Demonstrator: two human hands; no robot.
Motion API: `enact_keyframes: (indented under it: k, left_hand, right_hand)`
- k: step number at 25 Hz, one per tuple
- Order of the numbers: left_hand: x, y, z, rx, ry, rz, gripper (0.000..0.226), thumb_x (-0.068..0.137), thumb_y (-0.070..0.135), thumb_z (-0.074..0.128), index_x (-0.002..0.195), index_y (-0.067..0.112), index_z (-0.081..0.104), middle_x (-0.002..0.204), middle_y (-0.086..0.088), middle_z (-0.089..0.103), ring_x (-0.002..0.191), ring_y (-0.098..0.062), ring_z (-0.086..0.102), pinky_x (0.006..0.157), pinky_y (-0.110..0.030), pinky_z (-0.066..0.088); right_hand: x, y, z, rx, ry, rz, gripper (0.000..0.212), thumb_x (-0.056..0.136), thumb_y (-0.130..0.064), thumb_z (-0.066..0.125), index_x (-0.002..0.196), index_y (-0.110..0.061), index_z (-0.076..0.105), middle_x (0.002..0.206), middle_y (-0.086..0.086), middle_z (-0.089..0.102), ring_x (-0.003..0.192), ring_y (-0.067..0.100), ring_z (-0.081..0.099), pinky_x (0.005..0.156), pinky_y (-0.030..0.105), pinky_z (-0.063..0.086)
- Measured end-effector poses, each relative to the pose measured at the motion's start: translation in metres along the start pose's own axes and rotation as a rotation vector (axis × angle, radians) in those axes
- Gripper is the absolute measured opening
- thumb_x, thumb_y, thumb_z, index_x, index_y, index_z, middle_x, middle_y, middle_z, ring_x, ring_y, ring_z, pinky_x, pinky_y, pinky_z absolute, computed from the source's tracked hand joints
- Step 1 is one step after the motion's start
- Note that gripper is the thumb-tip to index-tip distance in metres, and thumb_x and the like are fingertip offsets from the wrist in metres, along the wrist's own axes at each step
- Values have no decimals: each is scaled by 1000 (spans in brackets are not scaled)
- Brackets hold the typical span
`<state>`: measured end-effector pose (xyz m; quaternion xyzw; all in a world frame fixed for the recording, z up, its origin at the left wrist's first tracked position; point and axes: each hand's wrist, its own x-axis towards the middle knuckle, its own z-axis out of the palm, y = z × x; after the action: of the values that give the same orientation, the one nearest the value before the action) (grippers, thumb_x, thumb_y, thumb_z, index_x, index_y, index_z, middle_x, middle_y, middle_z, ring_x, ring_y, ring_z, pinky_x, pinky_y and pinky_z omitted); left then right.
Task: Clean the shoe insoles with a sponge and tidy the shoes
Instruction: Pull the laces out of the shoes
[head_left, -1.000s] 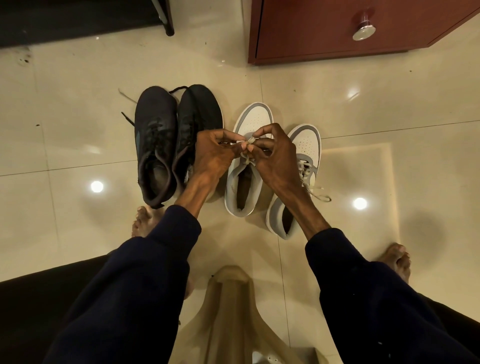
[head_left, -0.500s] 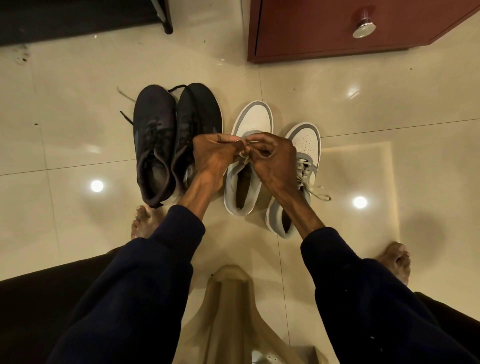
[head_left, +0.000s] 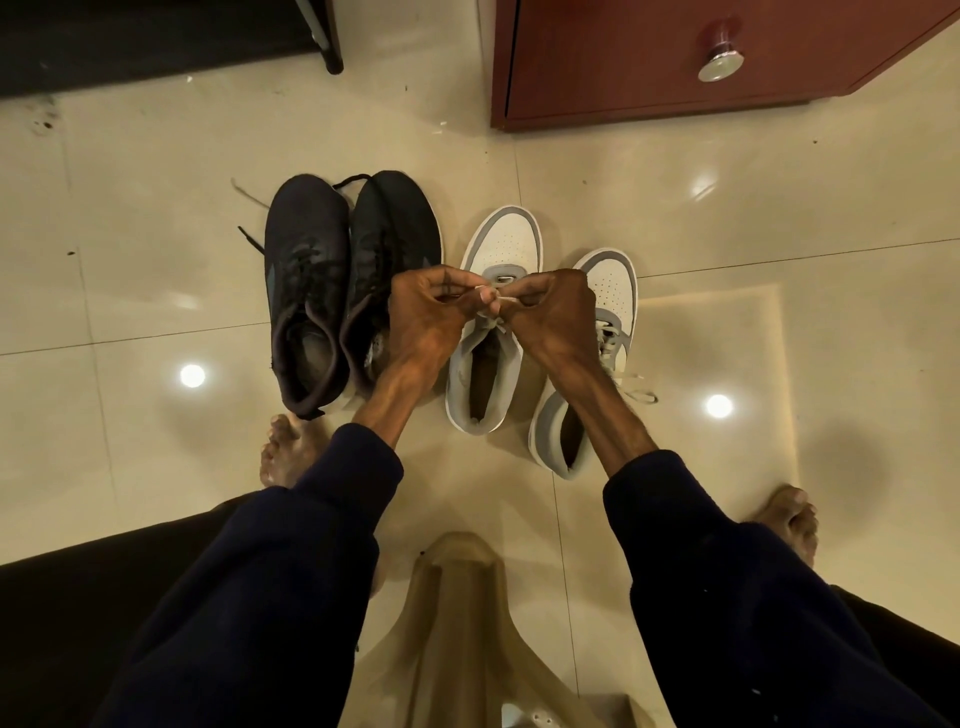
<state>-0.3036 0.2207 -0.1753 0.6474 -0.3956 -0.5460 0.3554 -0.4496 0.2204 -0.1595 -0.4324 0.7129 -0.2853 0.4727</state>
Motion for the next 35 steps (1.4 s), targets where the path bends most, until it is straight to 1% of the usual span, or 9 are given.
enact_keyframes:
  k: [3,7,14,19,24,29,31,33,35]
  left_hand:
    - [-1,6,0,-47,-25,-68,3,89,8,76,92,9,76,85,-3,78,79,-17,77,72,-26,60]
    - [2,15,3,-77,10,-258,7,91,6,73,87,10,77,80,-7,77,68,-17,74,64,-25,59]
    - [7,34,3,-338,8,-589,3,91,5,72,90,4,74,70,-5,73,61,-14,70,68,-27,63]
    - [13,31,-3,-480,-15,-663,19,86,0,73,104,5,76,90,-8,77,74,-15,73,70,-28,61]
    - [19,17,-9,-320,160,-554,16,89,-3,71,86,12,75,88,-5,75,87,-16,71,81,-27,59]
    - [16,-15,-4,-50,360,-289,12,85,4,80,83,16,78,84,-7,77,82,-23,75,81,-43,64]
    - [12,-19,1,101,398,-217,10,86,12,80,94,19,78,90,-3,77,85,-21,74,84,-43,63]
    - [-5,-15,0,203,378,-158,31,90,19,78,120,17,71,112,-2,73,99,-16,70,89,-31,59]
    - [-36,-13,-5,248,302,13,35,95,23,73,129,17,65,125,-2,63,105,-14,67,88,-26,57]
  right_hand:
    - [1,-1,-8,173,-58,76,35,75,-12,90,103,-11,70,86,0,76,76,12,76,71,27,62]
    - [0,2,-11,141,-213,-15,27,75,1,86,96,-12,75,95,2,78,85,13,76,82,29,61]
    - [-7,-1,-6,78,-8,-168,9,82,-13,84,90,-12,80,78,-11,74,75,-2,71,72,9,52]
    - [-7,-3,-12,-9,104,-201,8,82,-23,84,85,-16,81,80,-12,73,81,-6,67,75,2,43]
    - [-14,18,-30,-74,178,-126,10,85,-25,82,88,-16,81,81,-12,73,76,-7,65,74,1,43]
    - [-28,41,-37,-74,197,-64,8,88,-19,79,92,-12,81,83,-5,74,78,2,67,79,21,56]
    - [-34,43,-39,-55,174,-69,8,89,-16,78,95,-12,79,88,-4,74,81,2,67,81,22,57]
    - [-48,41,-47,-22,192,-82,15,88,-17,79,101,-11,76,94,-3,74,86,3,68,81,14,54]
    - [-72,41,-54,-57,224,-133,13,89,-15,78,101,-11,75,94,-5,72,86,-1,66,80,11,51]
